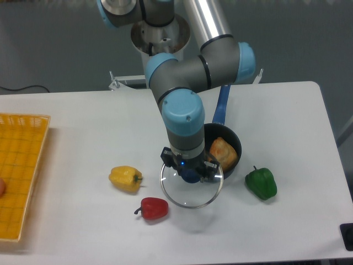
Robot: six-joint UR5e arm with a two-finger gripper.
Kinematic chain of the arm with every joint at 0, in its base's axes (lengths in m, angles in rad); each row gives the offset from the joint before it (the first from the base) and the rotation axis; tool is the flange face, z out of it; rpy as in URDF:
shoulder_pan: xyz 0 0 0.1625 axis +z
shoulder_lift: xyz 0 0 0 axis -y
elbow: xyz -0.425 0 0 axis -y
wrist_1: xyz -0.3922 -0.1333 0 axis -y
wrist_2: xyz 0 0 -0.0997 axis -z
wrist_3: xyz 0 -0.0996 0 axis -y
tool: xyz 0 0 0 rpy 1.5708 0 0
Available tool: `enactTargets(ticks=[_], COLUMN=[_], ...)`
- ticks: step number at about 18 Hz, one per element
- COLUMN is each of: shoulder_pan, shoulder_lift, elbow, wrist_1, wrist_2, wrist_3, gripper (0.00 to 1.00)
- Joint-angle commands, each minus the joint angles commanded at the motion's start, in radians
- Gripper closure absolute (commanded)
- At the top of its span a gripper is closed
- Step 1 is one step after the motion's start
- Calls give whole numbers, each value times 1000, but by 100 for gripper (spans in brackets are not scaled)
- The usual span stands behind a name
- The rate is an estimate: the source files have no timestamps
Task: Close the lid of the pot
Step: 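Move the held lid over the saucepan rim and lower it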
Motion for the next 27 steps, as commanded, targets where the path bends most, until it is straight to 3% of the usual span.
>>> enactTargets(ticks=[2,5,19,27], shoulder_pan=[20,43,138,184], shoulder_lift=[17,37,153,193], elbow=[-41,-115,-296,-348], wrist_1=[38,147,160,163], wrist_2=[-5,-6,-58,-143], wrist_3=[64,137,353,457], gripper=[42,42,42,42])
